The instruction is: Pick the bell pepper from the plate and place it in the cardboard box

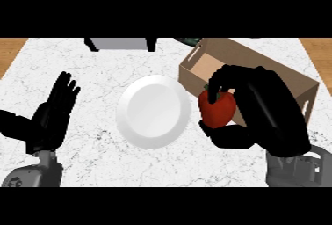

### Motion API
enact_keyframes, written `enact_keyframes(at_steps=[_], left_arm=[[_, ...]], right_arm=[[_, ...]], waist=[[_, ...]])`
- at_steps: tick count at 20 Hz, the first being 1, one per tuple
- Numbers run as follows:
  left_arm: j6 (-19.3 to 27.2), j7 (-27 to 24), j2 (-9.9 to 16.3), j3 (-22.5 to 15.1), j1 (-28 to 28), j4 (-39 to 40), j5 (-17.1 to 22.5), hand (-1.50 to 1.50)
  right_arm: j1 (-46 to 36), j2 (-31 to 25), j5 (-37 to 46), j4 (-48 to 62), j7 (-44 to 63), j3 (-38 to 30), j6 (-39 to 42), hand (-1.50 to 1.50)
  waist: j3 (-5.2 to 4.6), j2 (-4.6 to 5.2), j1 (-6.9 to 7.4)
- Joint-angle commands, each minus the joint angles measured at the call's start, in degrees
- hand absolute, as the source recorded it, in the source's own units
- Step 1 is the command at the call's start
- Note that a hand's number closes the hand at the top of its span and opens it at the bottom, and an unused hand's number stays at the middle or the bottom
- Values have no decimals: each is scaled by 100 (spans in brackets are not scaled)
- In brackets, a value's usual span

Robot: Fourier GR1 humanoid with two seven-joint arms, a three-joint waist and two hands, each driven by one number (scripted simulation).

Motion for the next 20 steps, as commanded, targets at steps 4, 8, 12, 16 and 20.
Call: enact_keyframes(at_steps=[4, 8, 12, 16, 20], left_arm=[[-89, -123, -99, -57, 86, -45, 25, 0], [63, 73, -17, -47, 55, -168, -138, 0], [-185, -191, -3, 13, 102, 16, 51, 0], [12, 166, -90, -76, 91, -239, -45, 0], [74, 2, -222, -165, 228, -296, -130, 0]], right_arm=[[-92, -88, 479, 1797, -1388, -402, -756, 150], [-753, -265, 942, 2551, -1193, -71, -110, 150], [-694, -589, 1100, 3714, -1388, 134, 446, -150], [-1132, -215, 774, 4791, -2121, -433, 65, -150], [-987, 39, 515, 4689, -2698, -860, -1080, -150]], waist=[[0, 3, 14], [-4, 3, 83], [-9, 50, 163], [2, 9, 70], [7, 12, 85]])
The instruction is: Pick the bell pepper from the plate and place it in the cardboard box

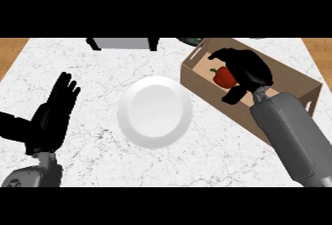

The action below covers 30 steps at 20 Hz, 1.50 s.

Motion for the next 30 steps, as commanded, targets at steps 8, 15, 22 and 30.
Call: enact_keyframes(at_steps=[8, 15, 22, 30], left_arm=[[126, 84, -77, -41, -32, -26, -92, 0], [43, -43, -13, 60, 16, 117, -52, 0], [-191, 116, 170, 269, -78, 4, 231, 0], [-161, -379, -104, 10, 270, 130, -61, 0]], right_arm=[[-275, 756, -1760, 58, -1333, -1525, -1222, -150], [-260, 958, -3795, -158, -869, -2700, -20, -150], [-82, 432, -4595, 516, -1383, -3516, 278, -150], [-209, -425, -4964, 1852, -2455, -3966, 717, -150]], waist=[[5, -21, -51], [4, -45, -157], [0, -18, -77], [1, -4, -37]])
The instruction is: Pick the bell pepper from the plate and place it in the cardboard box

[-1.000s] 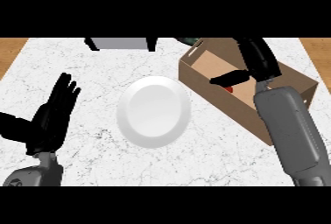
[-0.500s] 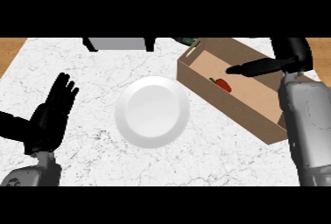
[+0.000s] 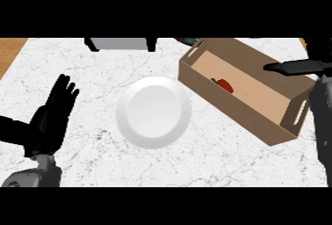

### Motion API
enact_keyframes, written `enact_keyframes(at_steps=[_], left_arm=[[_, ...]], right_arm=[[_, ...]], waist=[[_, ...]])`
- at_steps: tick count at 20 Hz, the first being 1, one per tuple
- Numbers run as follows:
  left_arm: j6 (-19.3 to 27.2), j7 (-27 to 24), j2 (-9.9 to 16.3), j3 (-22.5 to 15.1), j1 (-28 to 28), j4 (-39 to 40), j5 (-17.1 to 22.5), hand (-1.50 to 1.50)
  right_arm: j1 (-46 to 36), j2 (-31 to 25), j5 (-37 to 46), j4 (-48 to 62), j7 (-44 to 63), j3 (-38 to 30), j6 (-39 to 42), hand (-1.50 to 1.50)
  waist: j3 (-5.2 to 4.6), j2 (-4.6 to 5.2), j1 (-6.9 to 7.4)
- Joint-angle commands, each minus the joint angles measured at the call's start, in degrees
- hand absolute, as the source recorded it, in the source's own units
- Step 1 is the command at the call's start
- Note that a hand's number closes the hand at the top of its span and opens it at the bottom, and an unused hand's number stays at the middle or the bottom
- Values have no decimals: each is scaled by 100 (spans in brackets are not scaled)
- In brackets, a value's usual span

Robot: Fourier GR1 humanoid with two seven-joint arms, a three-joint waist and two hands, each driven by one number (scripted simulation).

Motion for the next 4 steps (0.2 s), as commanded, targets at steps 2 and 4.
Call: enact_keyframes(at_steps=[2, 4], left_arm=[[-106, 51, 63, 103, 209, -224, 101, 0], [1, -3, -35, -11, 10, -77, -60, 0]], right_arm=[[238, -381, -223, 372, -499, -136, 183, -150], [111, -492, -145, 849, -948, -77, 210, -150]], waist=[[0, -5, 4], [0, 4, 15]])
